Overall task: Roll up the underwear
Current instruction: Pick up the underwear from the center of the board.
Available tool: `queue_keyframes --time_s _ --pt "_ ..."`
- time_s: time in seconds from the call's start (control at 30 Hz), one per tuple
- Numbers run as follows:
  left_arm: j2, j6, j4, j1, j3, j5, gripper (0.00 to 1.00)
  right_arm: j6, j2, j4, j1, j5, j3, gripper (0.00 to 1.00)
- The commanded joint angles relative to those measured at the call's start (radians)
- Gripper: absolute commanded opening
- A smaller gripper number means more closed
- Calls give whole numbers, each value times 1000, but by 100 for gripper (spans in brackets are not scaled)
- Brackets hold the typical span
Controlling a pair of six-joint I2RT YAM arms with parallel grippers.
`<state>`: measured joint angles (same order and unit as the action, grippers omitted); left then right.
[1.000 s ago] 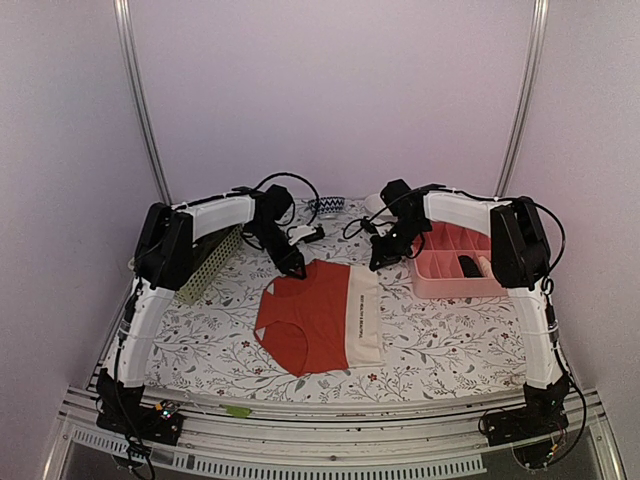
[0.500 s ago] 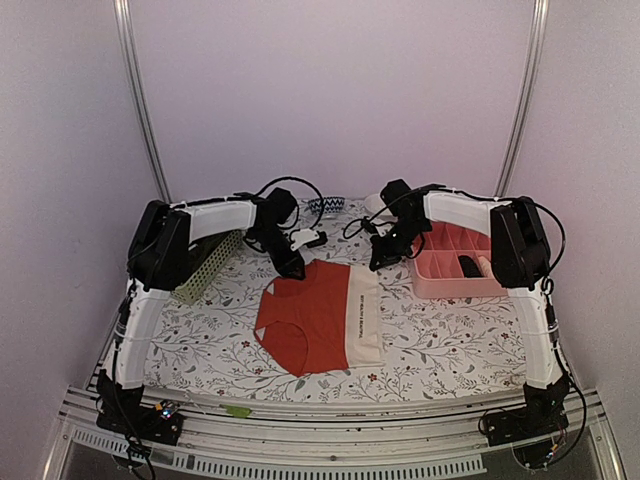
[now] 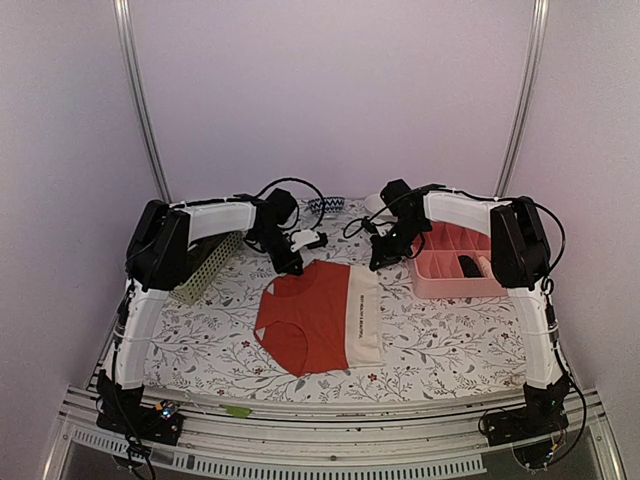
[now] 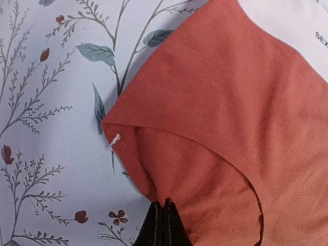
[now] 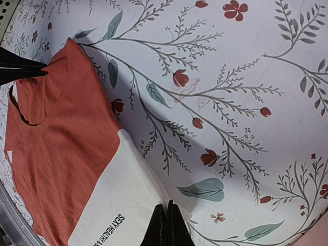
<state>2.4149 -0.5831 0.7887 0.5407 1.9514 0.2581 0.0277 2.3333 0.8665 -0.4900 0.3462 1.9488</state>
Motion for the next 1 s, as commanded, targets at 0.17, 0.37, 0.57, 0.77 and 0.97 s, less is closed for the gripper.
queue_keyframes --time_s 0.17,0.37,0.57,0.77,0.97 --pt "17 11 141 -33 25 74 0 6 -55 -15 1 4 -20 0" --pt "-62 -12 139 -76 33 230 0 -1 -106 -33 4 28 -54 0" --pt "-125 -17 99 -77 -57 283 0 -8 -146 -58 4 78 -94 0" --pt "-204 -57 70 -80 -113 315 0 -8 -184 -62 4 125 -113 0" --pt "-262 -91 60 -81 -186 304 0 -10 -233 -61 4 158 -150 0"
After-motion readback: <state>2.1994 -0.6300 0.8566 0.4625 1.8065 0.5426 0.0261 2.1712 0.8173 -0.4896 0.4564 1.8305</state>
